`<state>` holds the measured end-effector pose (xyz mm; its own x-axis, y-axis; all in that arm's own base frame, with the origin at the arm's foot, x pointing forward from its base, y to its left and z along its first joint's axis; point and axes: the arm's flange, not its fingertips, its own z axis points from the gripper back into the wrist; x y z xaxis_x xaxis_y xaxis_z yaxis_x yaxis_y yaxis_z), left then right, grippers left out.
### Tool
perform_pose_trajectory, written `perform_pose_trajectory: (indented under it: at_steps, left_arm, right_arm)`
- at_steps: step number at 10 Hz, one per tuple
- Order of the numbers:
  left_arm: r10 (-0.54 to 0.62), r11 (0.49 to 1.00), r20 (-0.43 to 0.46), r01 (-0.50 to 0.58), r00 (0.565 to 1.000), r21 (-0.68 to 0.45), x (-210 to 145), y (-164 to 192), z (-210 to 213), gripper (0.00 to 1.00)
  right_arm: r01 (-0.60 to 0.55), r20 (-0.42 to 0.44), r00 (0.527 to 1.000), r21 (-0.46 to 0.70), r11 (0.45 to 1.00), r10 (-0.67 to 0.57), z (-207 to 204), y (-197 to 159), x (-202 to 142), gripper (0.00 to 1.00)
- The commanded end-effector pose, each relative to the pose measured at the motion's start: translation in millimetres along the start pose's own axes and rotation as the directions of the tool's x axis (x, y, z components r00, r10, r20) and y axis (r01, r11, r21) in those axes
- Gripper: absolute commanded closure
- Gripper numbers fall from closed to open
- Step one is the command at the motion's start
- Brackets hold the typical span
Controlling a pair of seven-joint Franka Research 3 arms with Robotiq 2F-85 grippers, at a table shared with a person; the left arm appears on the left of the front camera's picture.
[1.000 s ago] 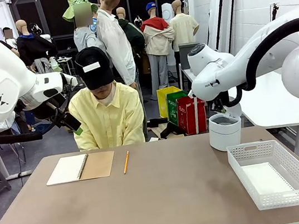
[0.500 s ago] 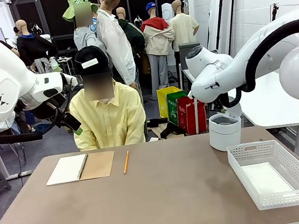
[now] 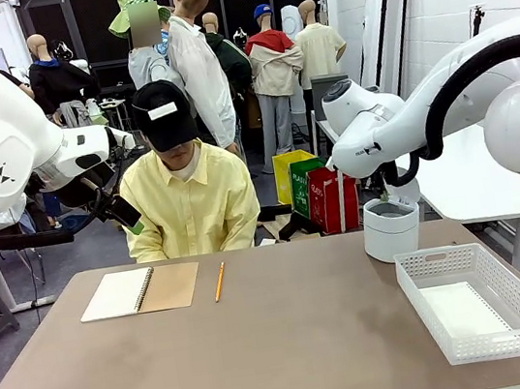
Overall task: Sort the paper based on its condition.
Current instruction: If a person hands you a paper, place it in the Organizing basket , and if it's crumpled, put it in the Trash can.
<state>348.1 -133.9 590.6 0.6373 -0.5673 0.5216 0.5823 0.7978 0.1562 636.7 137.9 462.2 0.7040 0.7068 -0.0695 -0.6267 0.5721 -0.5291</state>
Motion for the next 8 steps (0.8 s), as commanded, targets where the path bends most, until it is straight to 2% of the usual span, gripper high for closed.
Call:
perform_pose_trajectory:
  at_steps: [1, 4, 7, 8]
  left_arm:
    - [0.005, 1.0, 0.0, -0.005, 1.0, 0.0, 0, 1, 1, 0.0]
    - [0.005, 1.0, 0.0, -0.005, 1.0, 0.0, 0, 1, 1, 0.0]
    - [0.005, 1.0, 0.0, -0.005, 1.0, 0.0, 0, 1, 1, 0.0]
    - [0.005, 1.0, 0.0, -0.005, 1.0, 0.0, 0, 1, 1, 0.0]
  right_arm:
    - [0.024, -0.025, 0.999, -0.051, 0.998, -0.025, -3, 0, 6, 0.0]
    - [0.017, -0.03, 0.999, -0.046, 0.999, -0.019, 2, 2, 9, 0.0]
    - [0.047, 0.01, 0.999, -0.019, 0.999, -0.047, 10, 4, 13, 0.0]
    - [-0.003, 0.002, 1.0, -0.002, 1.0, 0.003, 6, 6, 5, 0.0]
